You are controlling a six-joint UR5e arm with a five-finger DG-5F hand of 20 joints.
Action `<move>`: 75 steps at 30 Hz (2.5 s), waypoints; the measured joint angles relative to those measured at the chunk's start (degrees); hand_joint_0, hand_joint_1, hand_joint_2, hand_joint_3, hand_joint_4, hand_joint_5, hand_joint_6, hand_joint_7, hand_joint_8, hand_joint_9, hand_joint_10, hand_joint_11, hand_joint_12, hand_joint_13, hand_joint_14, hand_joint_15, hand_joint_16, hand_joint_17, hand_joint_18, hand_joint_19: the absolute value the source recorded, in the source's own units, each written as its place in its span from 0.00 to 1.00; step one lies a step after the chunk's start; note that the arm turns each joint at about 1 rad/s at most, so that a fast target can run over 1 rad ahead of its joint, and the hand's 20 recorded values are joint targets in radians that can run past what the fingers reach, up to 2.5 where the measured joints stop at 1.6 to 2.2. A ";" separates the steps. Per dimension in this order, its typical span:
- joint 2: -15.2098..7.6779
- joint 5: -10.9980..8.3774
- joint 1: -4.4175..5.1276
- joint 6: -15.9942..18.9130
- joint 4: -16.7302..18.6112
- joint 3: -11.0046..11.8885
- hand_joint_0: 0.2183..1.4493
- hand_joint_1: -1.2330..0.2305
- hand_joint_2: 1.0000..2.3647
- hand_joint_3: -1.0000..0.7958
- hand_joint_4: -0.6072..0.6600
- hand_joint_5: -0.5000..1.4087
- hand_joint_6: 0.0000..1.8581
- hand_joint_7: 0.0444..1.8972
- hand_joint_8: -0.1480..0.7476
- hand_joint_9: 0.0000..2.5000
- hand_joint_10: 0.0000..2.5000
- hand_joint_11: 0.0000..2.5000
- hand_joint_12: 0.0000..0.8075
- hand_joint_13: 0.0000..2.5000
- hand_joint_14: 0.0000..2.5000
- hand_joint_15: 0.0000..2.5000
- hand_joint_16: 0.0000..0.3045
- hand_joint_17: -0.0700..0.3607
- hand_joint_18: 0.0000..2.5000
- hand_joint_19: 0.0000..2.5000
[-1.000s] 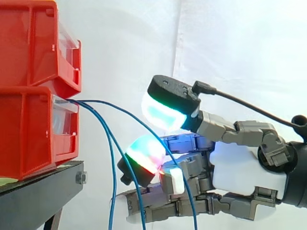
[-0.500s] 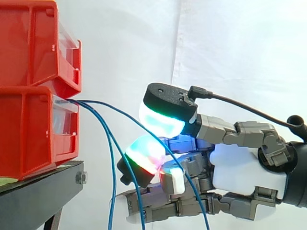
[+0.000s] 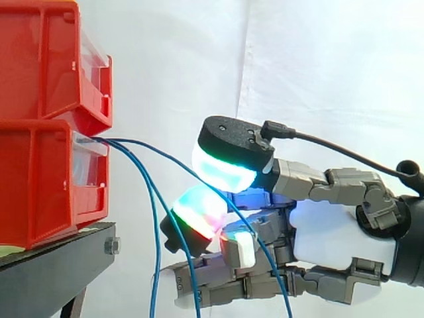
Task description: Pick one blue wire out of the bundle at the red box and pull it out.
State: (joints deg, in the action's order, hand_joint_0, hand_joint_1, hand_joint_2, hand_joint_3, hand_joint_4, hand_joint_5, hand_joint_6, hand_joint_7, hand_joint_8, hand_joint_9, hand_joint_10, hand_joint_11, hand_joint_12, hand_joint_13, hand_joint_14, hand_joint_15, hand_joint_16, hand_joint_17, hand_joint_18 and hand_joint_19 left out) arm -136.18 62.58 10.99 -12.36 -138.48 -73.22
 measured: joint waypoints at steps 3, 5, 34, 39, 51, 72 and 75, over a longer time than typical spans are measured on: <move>-0.01 0.00 0.00 -0.04 0.10 0.00 0.30 0.35 0.01 0.43 0.56 0.25 0.37 0.67 0.44 0.52 0.01 0.28 0.46 0.24 0.00 0.12 0.17 0.43 0.17 0.12; -0.01 0.00 0.00 -0.08 0.13 0.00 0.30 0.34 0.01 0.44 0.54 0.25 0.38 0.66 0.44 0.52 0.01 0.28 0.45 0.24 0.00 0.12 0.17 0.43 0.17 0.12; 4.74 -1.20 0.22 -4.95 -1.83 0.02 0.32 0.27 0.01 0.52 0.49 0.23 0.44 0.62 0.41 0.51 0.01 0.33 0.44 0.27 0.01 0.16 0.17 0.43 0.18 0.10; 4.73 -1.07 0.37 -5.84 -1.85 0.02 0.33 0.27 0.01 0.52 0.49 0.23 0.44 0.64 0.42 0.52 0.01 0.34 0.45 0.28 0.01 0.17 0.16 0.42 0.19 0.11; 4.70 -1.20 0.44 -6.35 -4.99 0.01 0.33 0.28 0.01 0.53 0.51 0.23 0.45 0.62 0.44 0.54 0.01 0.37 0.45 0.31 0.01 0.20 0.16 0.42 0.22 0.11; 4.71 -1.26 0.43 -6.36 -15.96 0.01 0.33 0.27 0.01 0.54 0.51 0.23 0.46 0.62 0.45 0.54 0.01 0.38 0.44 0.32 0.01 0.21 0.16 0.41 0.23 0.12; 4.71 -1.24 0.43 -6.36 -16.34 0.01 0.33 0.27 0.01 0.54 0.51 0.23 0.46 0.62 0.44 0.54 0.01 0.38 0.45 0.32 0.01 0.21 0.16 0.41 0.23 0.12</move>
State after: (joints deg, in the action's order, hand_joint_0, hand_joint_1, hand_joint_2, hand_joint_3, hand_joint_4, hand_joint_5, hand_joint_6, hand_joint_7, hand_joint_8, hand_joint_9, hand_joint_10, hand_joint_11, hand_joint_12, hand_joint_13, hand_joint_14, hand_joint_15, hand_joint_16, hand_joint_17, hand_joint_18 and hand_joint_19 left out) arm -131.47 61.34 11.42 -18.72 -154.82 -73.21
